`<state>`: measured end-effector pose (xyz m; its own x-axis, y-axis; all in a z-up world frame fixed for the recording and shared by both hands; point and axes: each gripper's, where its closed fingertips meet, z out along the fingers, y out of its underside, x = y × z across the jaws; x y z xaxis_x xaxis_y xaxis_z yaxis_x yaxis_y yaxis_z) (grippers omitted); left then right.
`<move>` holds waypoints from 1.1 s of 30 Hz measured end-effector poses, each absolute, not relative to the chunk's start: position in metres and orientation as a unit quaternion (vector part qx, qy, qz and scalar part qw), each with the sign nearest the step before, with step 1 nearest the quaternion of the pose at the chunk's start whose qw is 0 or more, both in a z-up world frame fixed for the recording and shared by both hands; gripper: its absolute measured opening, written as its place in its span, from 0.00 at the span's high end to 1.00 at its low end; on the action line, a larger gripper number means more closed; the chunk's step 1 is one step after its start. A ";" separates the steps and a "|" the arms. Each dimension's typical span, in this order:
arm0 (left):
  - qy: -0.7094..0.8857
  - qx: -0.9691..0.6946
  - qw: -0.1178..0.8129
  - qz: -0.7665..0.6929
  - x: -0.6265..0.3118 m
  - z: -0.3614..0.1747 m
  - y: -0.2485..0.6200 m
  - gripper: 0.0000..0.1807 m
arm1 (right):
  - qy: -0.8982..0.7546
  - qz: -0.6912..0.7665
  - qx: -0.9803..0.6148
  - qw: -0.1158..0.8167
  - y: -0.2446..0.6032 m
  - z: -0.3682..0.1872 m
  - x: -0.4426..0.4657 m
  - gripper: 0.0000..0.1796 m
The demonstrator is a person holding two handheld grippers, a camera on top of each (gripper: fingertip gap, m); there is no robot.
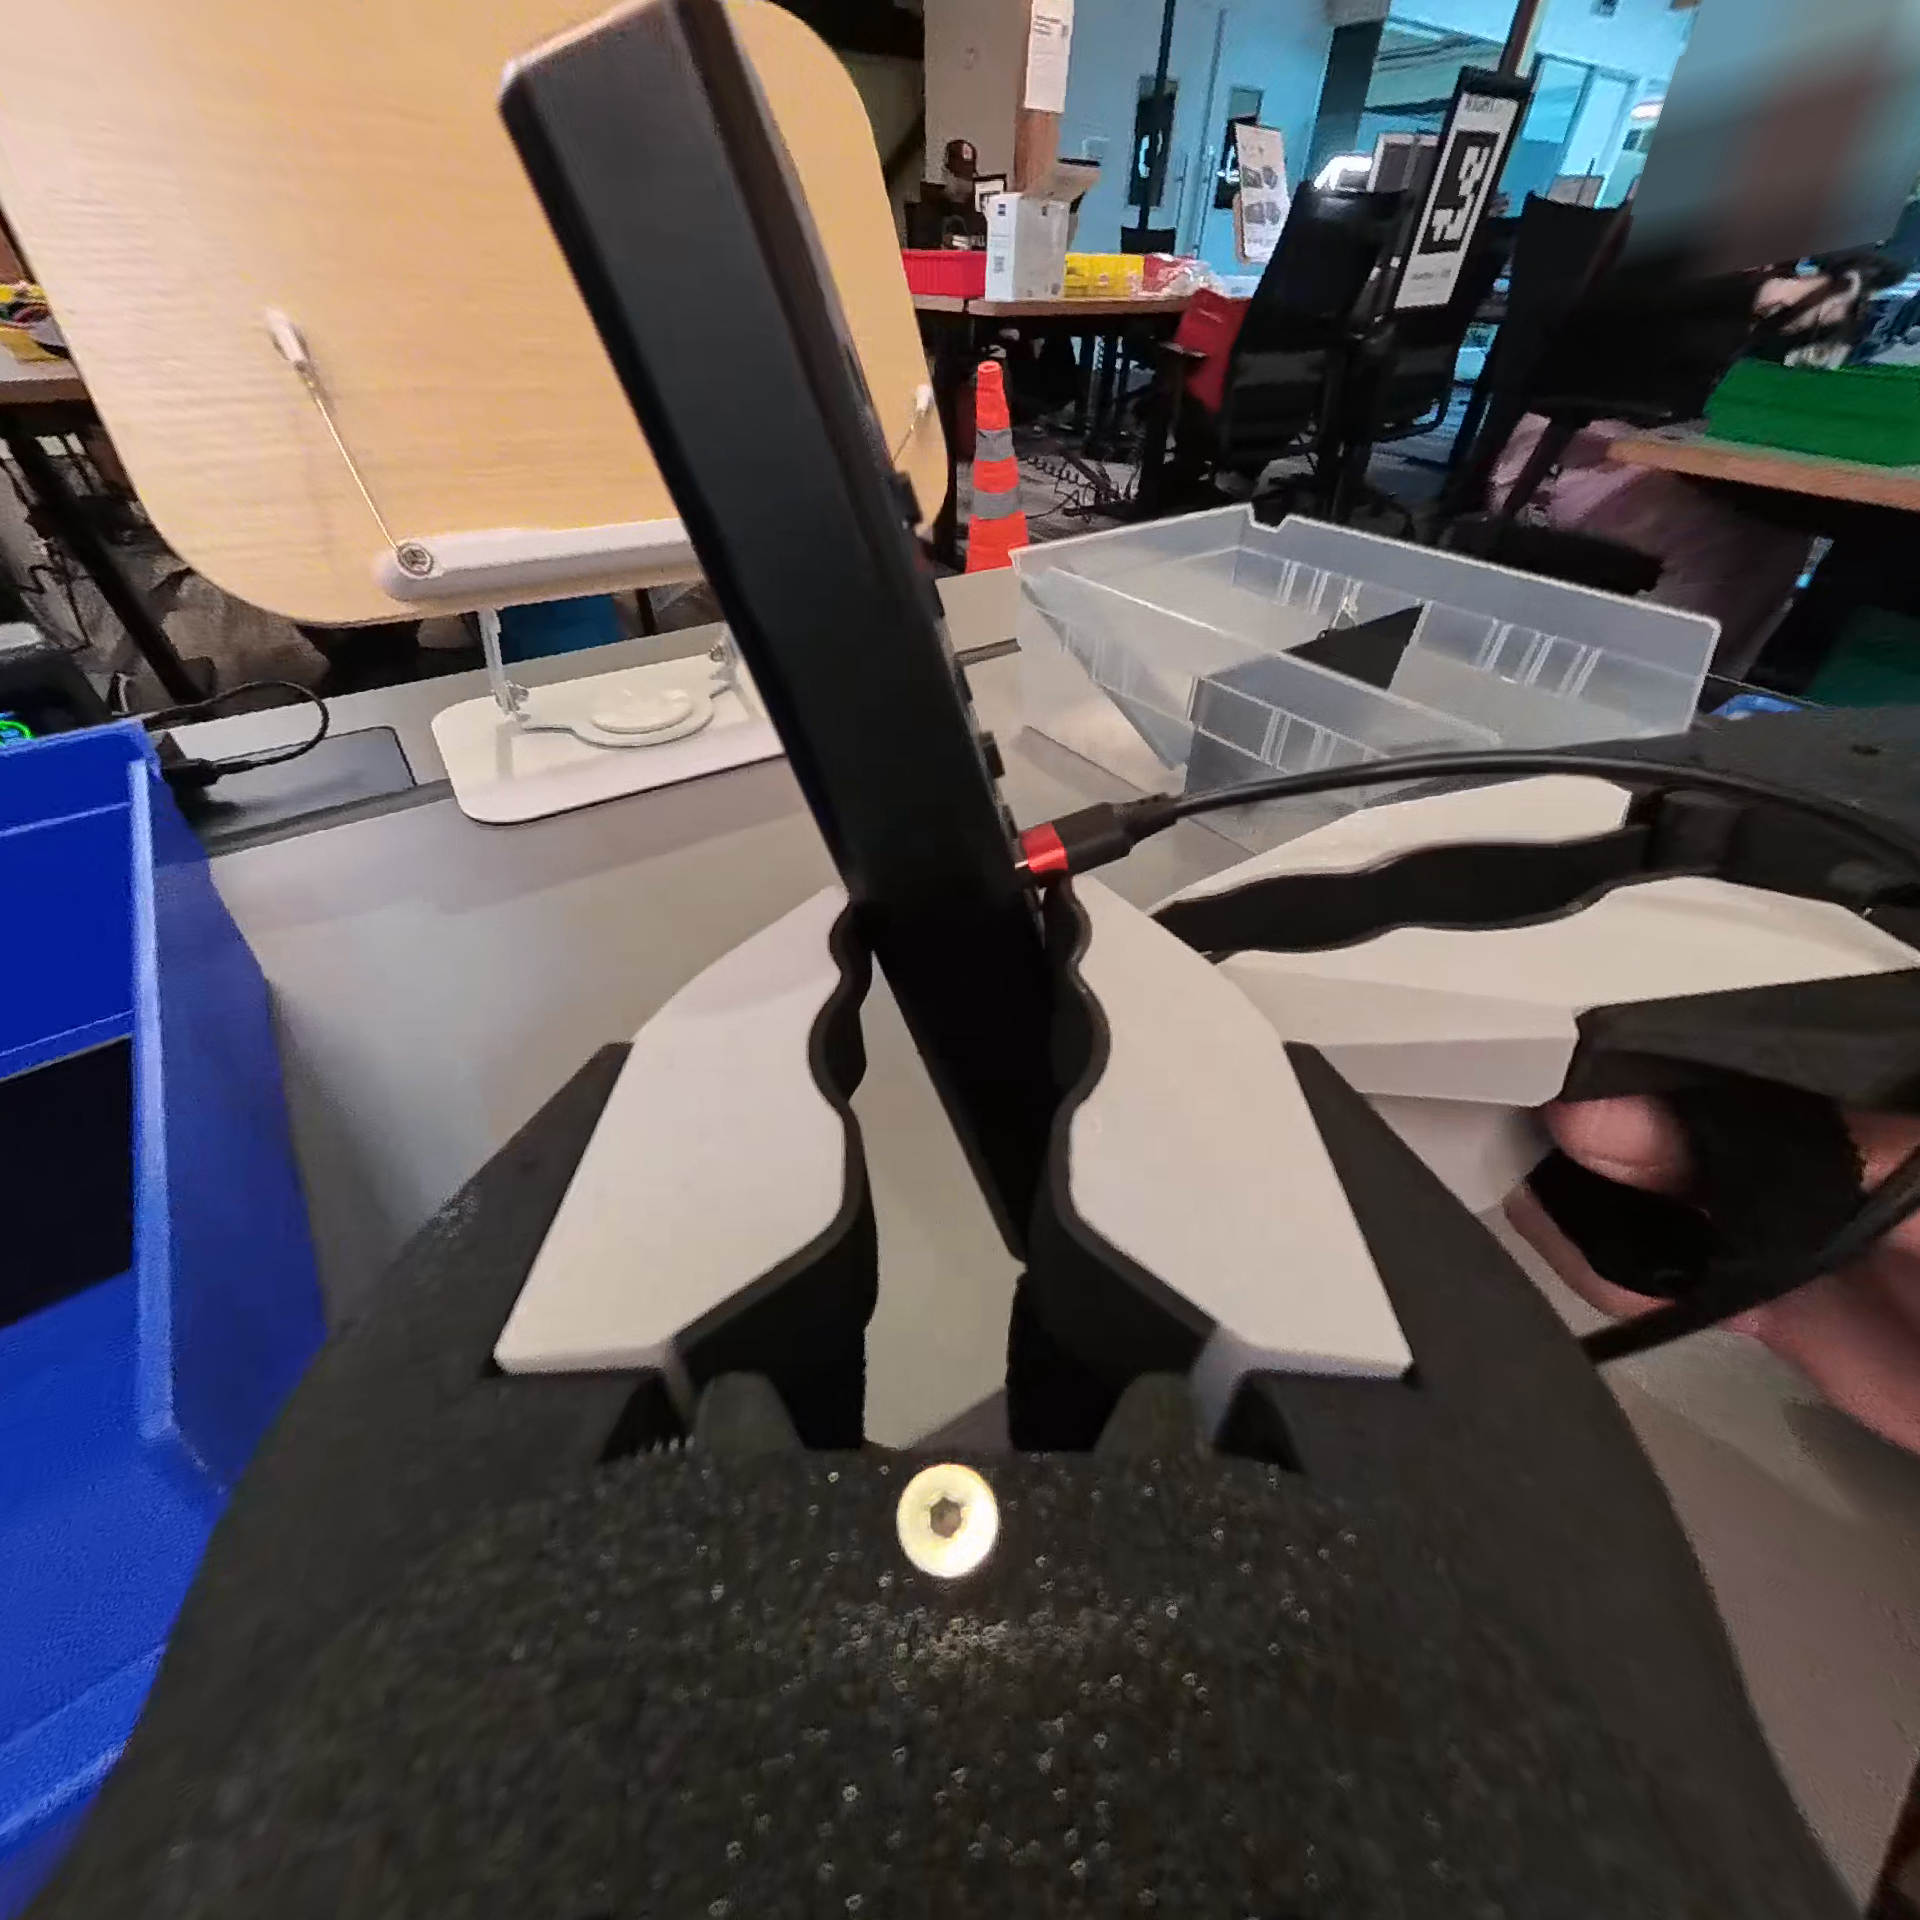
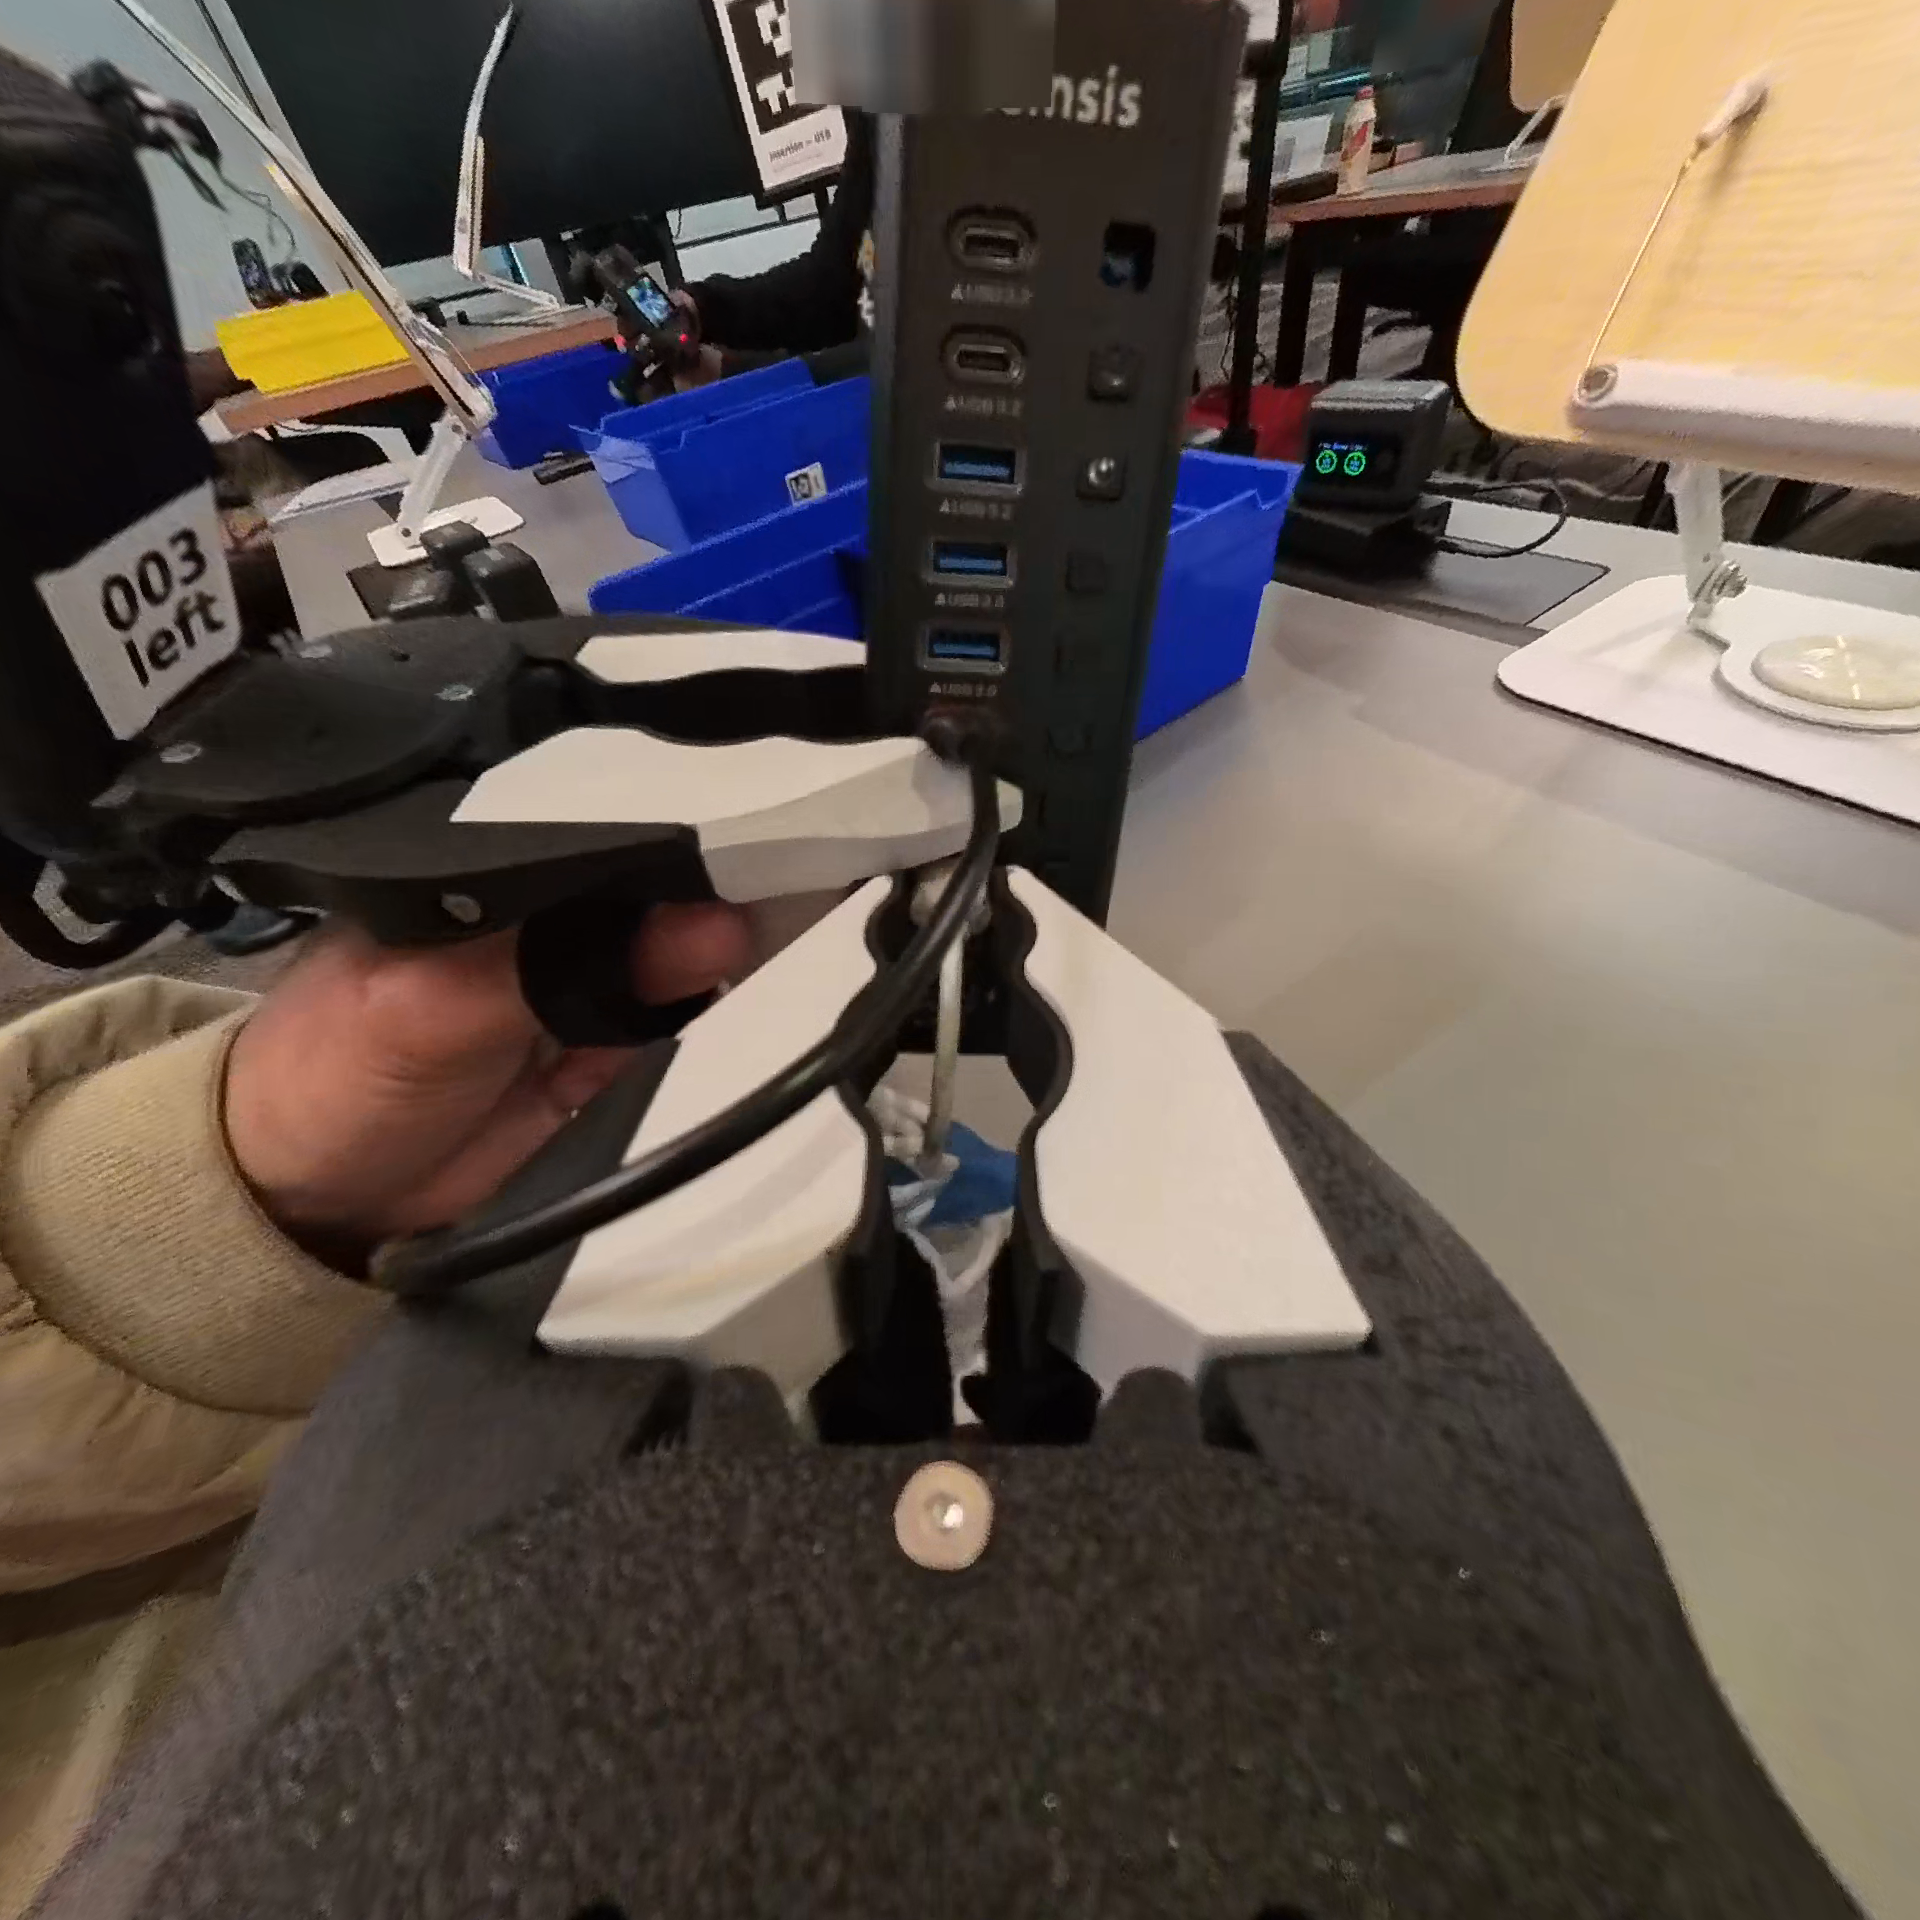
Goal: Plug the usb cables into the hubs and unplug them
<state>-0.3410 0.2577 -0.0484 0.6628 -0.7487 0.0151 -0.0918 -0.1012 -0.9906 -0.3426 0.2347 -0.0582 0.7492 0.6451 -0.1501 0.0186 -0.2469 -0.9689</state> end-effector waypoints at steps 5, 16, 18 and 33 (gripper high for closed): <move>0.295 -0.702 0.579 -0.292 -0.340 -0.051 0.259 0.82 | -0.230 0.260 -0.740 0.576 0.235 -0.059 -0.341 0.92; 0.291 -0.715 0.594 -0.228 -0.353 -0.050 0.274 0.82 | -0.210 0.251 -0.736 0.593 0.230 -0.052 -0.325 0.92; 0.166 -0.752 0.594 -0.232 -0.417 -0.050 0.312 0.84 | -0.187 0.236 -0.714 0.632 0.224 -0.028 -0.292 0.92; 0.240 -0.719 0.512 -0.405 -0.338 -0.072 0.260 0.83 | -0.139 0.154 -0.743 0.637 0.279 0.053 -0.125 0.92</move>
<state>-0.3382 0.2600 -0.0717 0.5559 -0.7600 0.3367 0.0696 -0.3612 -0.9299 -0.1246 0.2786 0.0527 0.9140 0.4025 -0.0507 0.0116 -0.1507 -0.9885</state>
